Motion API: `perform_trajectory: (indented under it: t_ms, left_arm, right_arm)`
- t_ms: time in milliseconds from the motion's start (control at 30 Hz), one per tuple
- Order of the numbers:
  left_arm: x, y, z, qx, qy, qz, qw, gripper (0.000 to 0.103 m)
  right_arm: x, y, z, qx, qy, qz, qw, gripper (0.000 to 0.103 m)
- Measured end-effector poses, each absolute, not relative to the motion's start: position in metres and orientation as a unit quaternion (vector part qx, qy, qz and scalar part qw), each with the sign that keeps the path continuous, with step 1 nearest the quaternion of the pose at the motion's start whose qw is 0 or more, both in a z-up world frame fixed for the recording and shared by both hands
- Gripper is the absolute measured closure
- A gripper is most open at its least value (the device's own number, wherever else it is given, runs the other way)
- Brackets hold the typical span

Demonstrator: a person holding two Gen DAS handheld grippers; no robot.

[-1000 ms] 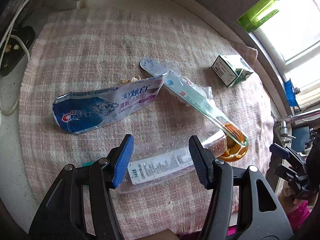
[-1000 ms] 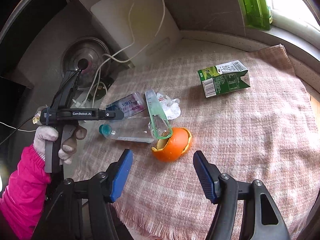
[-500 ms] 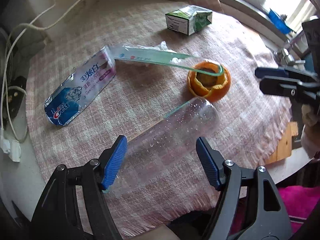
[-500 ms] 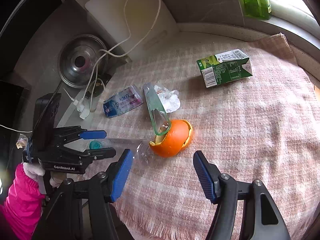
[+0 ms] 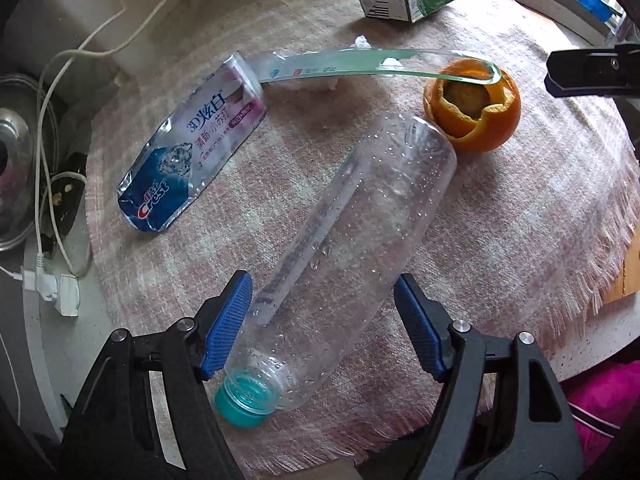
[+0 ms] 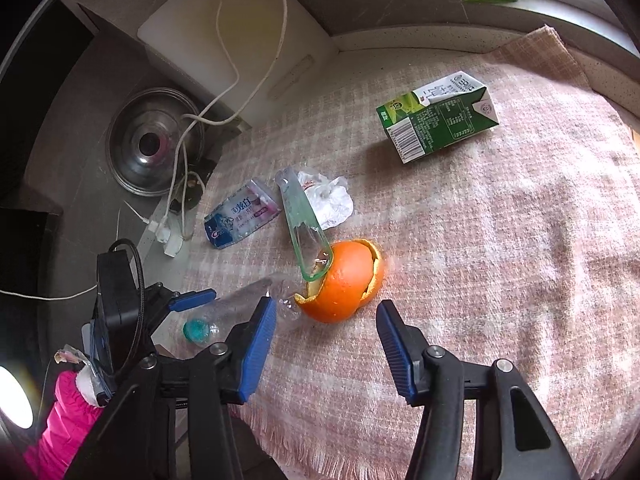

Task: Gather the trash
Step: 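Grasp the clear water bottle with the left tool while the right tool grasps the orange peel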

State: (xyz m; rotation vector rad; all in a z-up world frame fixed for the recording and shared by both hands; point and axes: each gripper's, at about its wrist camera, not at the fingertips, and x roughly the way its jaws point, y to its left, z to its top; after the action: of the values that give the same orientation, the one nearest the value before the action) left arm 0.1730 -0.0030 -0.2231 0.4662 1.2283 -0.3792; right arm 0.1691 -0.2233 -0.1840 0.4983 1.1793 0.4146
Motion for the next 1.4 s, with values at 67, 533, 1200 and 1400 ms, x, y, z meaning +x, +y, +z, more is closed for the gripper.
perform_trajectory:
  t_ms: [67, 533, 1200, 1400]
  left_arm:
    - [0.176, 0.007, -0.222, 0.185, 0.574, -0.167, 0.780, 0.034]
    - [0.179, 0.026, -0.219, 0.099, 0.583, -0.161, 0.790, 0.039]
    - [0.165, 0.048, -0.217, -0.020, 0.572, -0.161, 0.804, 0.045]
    - [0.158, 0.056, -0.202, -0.031, 0.561, -0.159, 0.812, 0.045]
  right_arm:
    - [0.175, -0.225, -0.194, 0.262, 0.560, 0.190, 0.763, 0.054]
    - [0.191, -0.199, -0.219, 0.284, 0.589, 0.169, 0.738, 0.070]
    - [0.167, -0.225, -0.157, 0.223, 0.521, 0.187, 0.803, 0.075]
    - [0.164, -0.227, -0.137, 0.229, 0.502, 0.186, 0.813, 0.077]
